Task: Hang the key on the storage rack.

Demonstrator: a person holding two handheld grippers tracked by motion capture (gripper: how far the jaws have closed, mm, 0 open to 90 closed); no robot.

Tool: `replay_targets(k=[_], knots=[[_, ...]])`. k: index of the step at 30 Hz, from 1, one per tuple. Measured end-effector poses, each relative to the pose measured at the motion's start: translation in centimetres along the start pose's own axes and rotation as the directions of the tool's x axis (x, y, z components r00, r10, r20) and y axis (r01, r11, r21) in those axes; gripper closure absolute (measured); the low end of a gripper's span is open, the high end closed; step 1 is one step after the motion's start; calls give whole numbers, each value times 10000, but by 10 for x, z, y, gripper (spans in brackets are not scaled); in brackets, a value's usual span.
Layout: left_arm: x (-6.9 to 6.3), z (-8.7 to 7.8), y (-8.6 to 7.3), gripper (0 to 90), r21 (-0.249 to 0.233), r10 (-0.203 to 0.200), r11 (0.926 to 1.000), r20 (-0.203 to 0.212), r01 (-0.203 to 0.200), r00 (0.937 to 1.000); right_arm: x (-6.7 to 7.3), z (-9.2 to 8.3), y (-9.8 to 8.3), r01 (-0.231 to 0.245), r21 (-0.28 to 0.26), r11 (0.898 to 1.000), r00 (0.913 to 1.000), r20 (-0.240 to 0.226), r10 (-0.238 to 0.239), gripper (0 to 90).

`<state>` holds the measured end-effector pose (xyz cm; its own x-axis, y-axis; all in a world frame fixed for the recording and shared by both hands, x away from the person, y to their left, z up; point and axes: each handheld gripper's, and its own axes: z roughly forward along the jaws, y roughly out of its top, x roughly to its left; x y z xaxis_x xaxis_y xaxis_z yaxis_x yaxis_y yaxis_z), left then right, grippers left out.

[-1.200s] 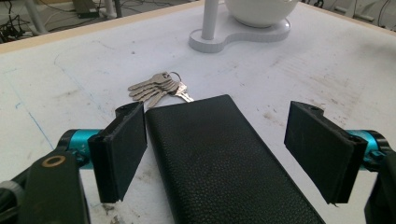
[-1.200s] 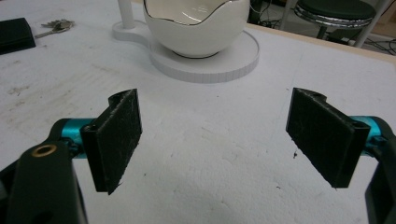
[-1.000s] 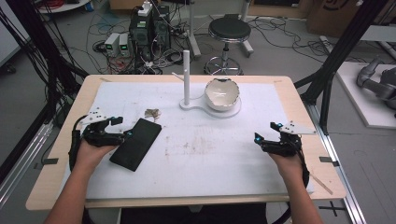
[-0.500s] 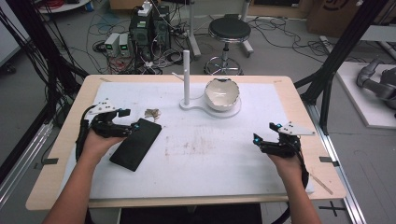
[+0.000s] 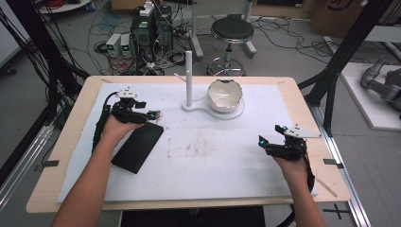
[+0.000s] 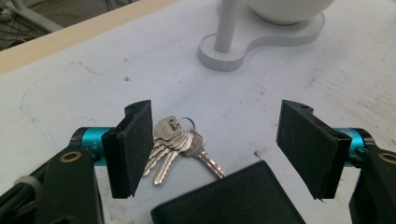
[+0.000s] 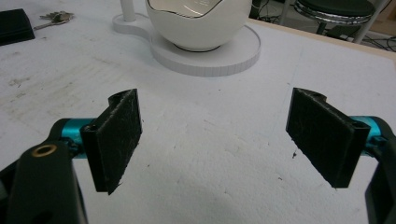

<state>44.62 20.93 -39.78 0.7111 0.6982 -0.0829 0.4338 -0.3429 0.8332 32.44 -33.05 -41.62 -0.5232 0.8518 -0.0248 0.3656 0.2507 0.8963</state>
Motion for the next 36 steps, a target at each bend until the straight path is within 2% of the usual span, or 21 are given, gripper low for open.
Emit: replay_targets(k=[2,3,7,9,12,14,15,21,27,28,29,32,35,36], knots=[[2,9,5,276,325,37,9995,-91,-34,10000,0,0,0,31,9,10000,10000,18,-31,185],[5,17,7,282,637,90,9979,-138,-81,9999,0,1,0,37,26,10000,10000,-13,-37,185],[10,30,9,321,1006,167,9948,-259,-140,9995,0,1,0,24,63,10000,10000,-52,-24,185],[12,38,8,381,1203,209,9926,-376,-162,9991,0,2,-1,25,67,10000,10000,-53,-24,185],[15,49,6,431,1660,375,9857,-394,-305,9985,-1,2,-2,32,93,10000,10000,-46,-31,185],[17,55,4,453,1791,432,9832,-402,-353,9983,-1,2,-2,45,99,9999,10000,-48,-44,185],[18,59,4,498,1935,479,9804,-465,-380,9978,-2,2,-3,21,91,10000,10000,-29,-20,185],[22,67,4,549,2275,548,9729,-544,-411,9970,-2,3,-4,-4,139,9999,10000,-30,4,185],[19,73,4,640,2539,915,9644,-571,-742,9942,-1,4,-4,19,165,9999,10000,-56,-18,185],[19,73,4,640,2538,1009,9637,-568,-834,9933,-1,4,-4,19,165,9999,10000,-56,-18,185],[18,73,4,682,2570,1078,9623,-583,-894,9925,-1,4,-4,35,170,9998,10000,-47,-34,185],[16,74,4,691,2665,1412,9565,-655,-1191,9878,-2,4,-5,21,186,9998,10000,-44,-20,185],[15,74,4,697,2668,1491,9555,-693,-1257,9864,-1,4,-4,-1,177,9998,10000,-32,2,185],[14,74,5,708,2749,1690,9508,-736,-1429,9829,-1,3,-4,-1,171,9999,10000,-41,1,185]])
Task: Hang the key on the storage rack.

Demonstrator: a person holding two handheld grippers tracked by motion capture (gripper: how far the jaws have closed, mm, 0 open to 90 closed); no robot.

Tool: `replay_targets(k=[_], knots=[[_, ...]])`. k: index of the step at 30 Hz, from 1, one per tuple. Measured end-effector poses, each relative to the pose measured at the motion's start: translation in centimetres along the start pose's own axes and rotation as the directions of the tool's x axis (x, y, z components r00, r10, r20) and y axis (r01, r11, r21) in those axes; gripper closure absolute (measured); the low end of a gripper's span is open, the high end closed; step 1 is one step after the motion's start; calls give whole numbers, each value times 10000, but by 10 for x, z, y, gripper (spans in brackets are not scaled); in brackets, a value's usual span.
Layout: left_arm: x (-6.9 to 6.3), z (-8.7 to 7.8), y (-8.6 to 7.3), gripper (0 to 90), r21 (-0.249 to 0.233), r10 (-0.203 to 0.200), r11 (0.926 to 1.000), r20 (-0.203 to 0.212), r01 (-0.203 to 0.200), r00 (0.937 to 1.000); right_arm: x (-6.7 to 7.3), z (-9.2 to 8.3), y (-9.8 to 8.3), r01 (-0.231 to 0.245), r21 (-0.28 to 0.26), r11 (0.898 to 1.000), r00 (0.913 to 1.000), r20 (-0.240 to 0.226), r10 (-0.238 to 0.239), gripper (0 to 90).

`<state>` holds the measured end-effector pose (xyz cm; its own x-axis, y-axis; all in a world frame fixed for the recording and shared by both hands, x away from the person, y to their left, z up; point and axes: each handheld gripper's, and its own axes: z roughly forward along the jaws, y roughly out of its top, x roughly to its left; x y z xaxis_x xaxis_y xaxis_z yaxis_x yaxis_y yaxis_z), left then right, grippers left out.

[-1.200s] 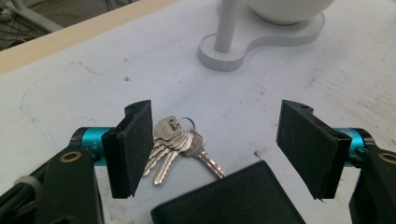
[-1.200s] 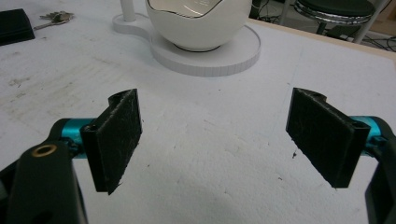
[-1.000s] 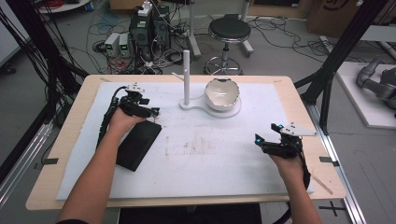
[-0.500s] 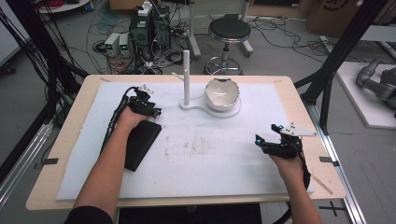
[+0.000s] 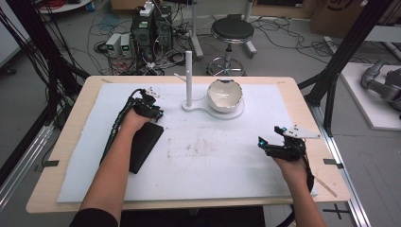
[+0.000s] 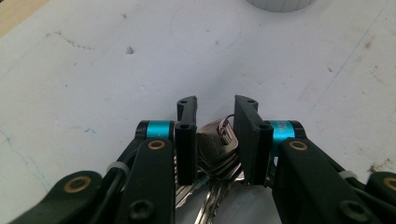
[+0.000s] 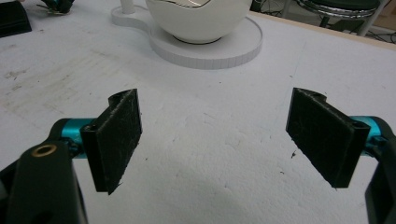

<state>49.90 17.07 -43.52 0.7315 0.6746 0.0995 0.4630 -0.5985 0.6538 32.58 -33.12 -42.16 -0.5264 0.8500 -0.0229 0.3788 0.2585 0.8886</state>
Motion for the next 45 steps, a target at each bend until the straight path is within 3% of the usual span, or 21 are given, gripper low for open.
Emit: replay_targets(k=[5,6,8,17,28,32,38,41,45], knots=[[-1,-1,1,729,-29,208,9998,-75,-208,9998,0,-1,0,-57,-14,10000,10000,32,57,185],[-3,-3,3,817,-218,367,9991,-108,-369,9993,0,-1,0,-26,-12,10000,10000,22,26,185],[-5,-2,4,825,-223,474,9986,-168,-477,9987,0,-1,0,-34,-16,10000,10000,11,34,185],[-2,-5,3,862,-196,300,9994,-96,-302,9995,0,-1,0,-19,-25,10000,10000,10,19,185],[4,-27,6,875,-1115,-211,9934,454,261,9987,0,0,0,7,-31,10000,10000,4,-7,185],[5,-39,6,877,-1565,-272,9870,585,361,9979,0,0,0,-10,-32,10000,10000,-21,10,185],[7,-60,9,877,-2439,-449,9678,764,623,9961,0,1,1,-16,-71,10000,10000,-25,16,185],[4,-73,16,877,-2893,-449,9548,858,680,9953,0,1,1,-17,-41,10000,10000,-24,17,185],[-2,-94,31,877,-3210,-200,9461,755,433,9969,1,1,1,-86,-88,9999,10000,-44,85,185]])
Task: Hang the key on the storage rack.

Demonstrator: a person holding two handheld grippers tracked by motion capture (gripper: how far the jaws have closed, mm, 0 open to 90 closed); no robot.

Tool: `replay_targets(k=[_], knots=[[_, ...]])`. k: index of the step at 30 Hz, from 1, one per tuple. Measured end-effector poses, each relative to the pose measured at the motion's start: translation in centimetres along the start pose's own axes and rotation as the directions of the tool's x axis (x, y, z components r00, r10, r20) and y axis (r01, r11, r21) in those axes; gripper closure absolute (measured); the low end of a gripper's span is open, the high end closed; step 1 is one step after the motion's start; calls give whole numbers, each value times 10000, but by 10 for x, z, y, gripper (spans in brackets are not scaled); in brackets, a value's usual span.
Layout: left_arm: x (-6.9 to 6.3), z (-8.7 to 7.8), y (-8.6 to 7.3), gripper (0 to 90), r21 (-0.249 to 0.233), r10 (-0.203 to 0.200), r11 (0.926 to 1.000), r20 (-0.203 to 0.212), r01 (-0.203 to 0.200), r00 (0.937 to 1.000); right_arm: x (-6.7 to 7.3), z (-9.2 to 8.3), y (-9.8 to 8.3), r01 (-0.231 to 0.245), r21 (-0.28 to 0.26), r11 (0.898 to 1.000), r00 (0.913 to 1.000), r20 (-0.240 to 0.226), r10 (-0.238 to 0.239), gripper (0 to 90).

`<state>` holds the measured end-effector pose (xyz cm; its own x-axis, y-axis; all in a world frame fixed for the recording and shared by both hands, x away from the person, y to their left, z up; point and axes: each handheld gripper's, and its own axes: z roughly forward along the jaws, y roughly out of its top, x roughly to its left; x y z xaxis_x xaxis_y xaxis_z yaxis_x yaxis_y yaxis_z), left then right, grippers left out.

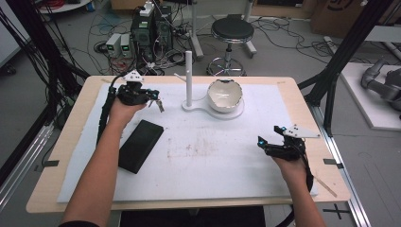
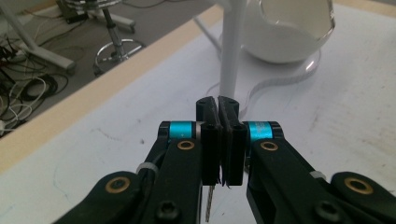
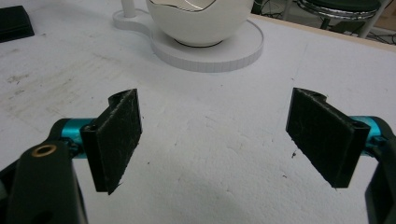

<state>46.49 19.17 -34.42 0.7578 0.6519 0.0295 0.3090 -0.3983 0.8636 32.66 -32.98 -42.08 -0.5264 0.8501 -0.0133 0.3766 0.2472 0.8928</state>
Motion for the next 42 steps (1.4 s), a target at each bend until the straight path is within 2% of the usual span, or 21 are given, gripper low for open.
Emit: replay_targets(k=[1,7,13,20,26,34,38,42], knots=[[-2,-3,5,877,-61,104,9999,72,-104,9999,0,0,0,-13,-64,10000,10000,-16,13,185],[-17,-28,38,877,-401,636,9971,-113,-640,9979,1,-3,0,-43,-149,9999,10000,-58,42,185],[-32,-48,73,877,-830,1148,9899,-98,-1152,9933,0,-5,0,-171,-248,9995,9998,-63,170,185],[-50,-51,104,876,-1048,1674,9806,107,-1654,9858,-2,-7,0,-196,-358,9992,9998,13,196,185],[-59,-40,117,876,-1142,1769,9787,468,-1706,9831,-1,-8,0,-251,-373,9990,9997,1,252,185],[-65,-7,127,876,-898,1802,9808,789,-1731,9805,2,-4,1,-190,-311,9993,9997,-148,186,185],[-64,10,130,876,-424,1955,9802,448,-1936,9797,4,-1,3,-107,-280,9995,9996,-267,100,185],[-61,22,130,876,-74,1925,9813,136,-1924,9812,6,1,3,-81,-221,9997,9992,-381,72,184]])
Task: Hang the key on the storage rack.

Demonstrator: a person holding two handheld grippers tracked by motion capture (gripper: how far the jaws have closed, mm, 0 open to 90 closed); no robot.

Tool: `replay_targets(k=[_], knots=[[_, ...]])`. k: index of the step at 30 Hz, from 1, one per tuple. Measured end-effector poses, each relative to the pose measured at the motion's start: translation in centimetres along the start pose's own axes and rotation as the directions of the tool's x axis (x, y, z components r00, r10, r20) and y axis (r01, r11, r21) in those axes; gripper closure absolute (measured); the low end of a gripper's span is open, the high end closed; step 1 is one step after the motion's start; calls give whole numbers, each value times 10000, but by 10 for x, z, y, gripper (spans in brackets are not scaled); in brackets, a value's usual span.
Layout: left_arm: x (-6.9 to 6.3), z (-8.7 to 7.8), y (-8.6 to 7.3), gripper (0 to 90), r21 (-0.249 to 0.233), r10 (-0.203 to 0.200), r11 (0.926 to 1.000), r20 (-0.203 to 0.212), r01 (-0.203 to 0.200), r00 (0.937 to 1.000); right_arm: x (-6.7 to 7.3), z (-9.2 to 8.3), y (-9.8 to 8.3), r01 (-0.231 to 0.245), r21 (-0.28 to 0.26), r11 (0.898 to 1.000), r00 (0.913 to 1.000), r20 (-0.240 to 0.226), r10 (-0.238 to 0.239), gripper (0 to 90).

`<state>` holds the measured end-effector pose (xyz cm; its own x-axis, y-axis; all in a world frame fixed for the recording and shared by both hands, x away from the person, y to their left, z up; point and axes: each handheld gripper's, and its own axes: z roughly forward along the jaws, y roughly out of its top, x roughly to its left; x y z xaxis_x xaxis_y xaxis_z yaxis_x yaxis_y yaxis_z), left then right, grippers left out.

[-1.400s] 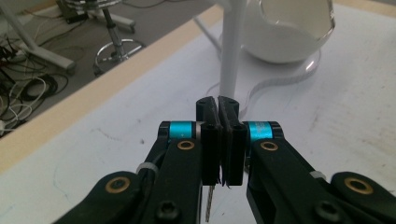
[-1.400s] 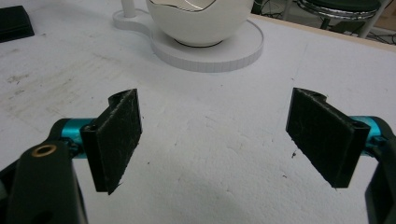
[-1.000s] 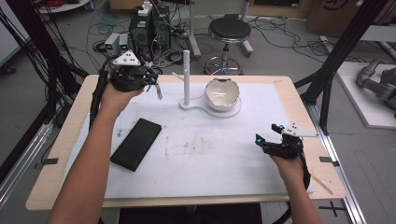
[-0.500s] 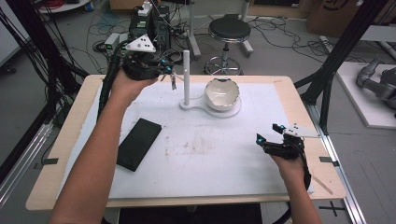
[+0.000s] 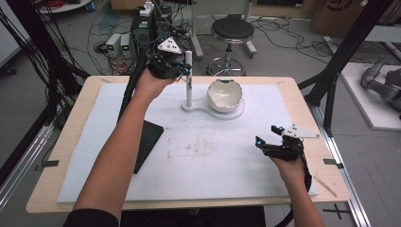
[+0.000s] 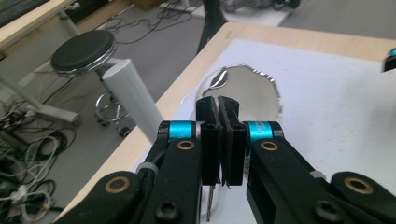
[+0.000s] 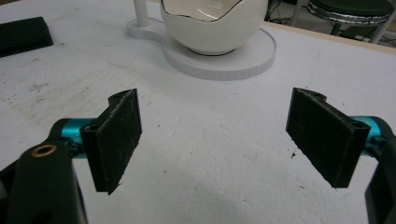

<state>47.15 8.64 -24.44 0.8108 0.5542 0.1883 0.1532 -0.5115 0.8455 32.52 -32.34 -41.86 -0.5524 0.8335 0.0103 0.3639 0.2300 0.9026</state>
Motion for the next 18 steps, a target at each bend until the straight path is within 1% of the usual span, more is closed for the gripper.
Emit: replay_targets(k=[3,5,10,13,14,16,17,18], knots=[[4,6,-1,876,137,-69,9999,-98,71,9999,0,1,0,-2,53,10000,10000,4,1,185],[7,9,-2,876,146,-151,9998,-175,154,9997,0,1,0,-23,56,10000,10000,10,23,184],[14,11,-3,876,266,-198,9994,-279,205,9994,0,1,0,-10,99,10000,10000,-5,10,185],[16,13,-4,875,260,-317,9991,-280,324,9991,0,1,0,-6,68,10000,10000,2,6,185],[17,15,-5,875,257,-296,9992,-288,304,9991,0,1,0,14,55,10000,10000,6,-14,184],[17,16,-5,870,154,-394,9991,-352,399,9986,0,1,0,32,50,10000,10000,1,-32,185],[17,16,-5,863,90,-354,9993,-293,356,9989,0,1,0,18,44,10000,10000,4,-18,185],[16,16,-5,855,91,-341,9994,-325,344,9989,0,1,0,28,45,10000,10000,-8,-28,184]])
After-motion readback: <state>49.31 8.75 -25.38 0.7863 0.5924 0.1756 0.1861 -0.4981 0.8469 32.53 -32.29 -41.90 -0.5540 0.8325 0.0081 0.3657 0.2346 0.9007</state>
